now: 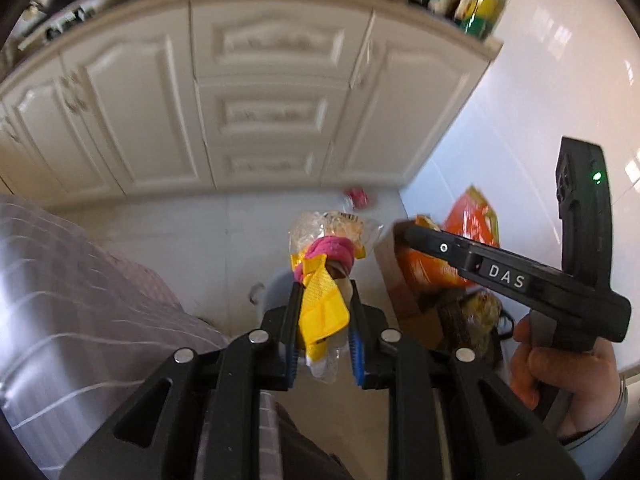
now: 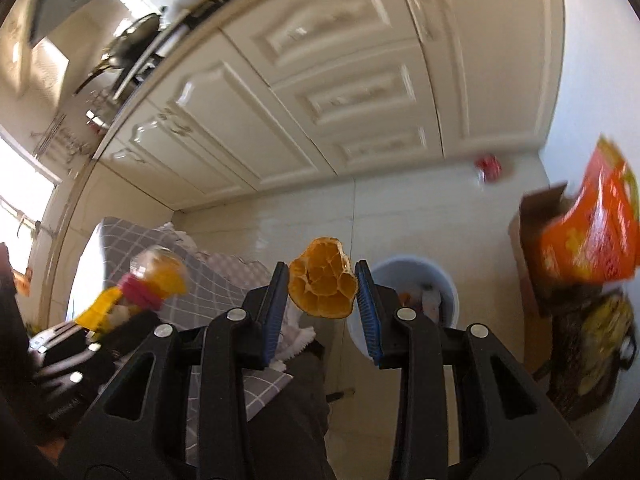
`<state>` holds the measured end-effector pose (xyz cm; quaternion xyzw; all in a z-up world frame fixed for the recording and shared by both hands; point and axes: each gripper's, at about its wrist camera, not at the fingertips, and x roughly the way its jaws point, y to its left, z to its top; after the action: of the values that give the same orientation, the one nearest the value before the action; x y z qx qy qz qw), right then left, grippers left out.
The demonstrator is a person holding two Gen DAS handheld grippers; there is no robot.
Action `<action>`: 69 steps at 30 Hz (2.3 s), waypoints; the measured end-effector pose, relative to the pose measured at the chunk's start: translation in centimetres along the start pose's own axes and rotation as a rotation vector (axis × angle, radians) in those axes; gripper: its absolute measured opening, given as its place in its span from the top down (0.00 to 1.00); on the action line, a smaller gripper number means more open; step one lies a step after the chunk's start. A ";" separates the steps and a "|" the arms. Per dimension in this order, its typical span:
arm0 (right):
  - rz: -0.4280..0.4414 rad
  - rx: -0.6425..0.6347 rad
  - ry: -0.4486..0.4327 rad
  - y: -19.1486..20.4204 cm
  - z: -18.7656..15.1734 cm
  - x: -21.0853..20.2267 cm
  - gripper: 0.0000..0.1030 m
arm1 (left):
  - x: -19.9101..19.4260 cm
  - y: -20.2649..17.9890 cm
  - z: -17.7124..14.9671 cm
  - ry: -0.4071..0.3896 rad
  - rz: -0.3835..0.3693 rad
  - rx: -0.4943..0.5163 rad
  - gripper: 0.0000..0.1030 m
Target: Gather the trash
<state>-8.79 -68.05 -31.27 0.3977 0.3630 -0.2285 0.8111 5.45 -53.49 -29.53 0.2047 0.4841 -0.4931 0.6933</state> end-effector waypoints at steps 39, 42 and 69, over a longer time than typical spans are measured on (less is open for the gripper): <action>0.081 -0.019 -0.140 10.1 -0.3 -6.2 0.06 | -14.1 3.0 -1.6 -0.286 0.213 -0.059 0.09; 0.112 -0.076 -0.155 13.6 -0.8 -7.3 0.06 | -17.3 4.4 -3.1 -0.338 0.270 -0.071 0.09; 0.350 -0.657 -0.274 44.3 -11.7 -14.9 0.06 | -44.3 17.3 -19.6 -0.703 0.817 -0.430 0.09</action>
<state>6.21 -31.65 -3.47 0.1389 0.2321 -0.0096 0.9627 9.46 -9.63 -2.95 0.0535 0.1958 -0.1145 0.9725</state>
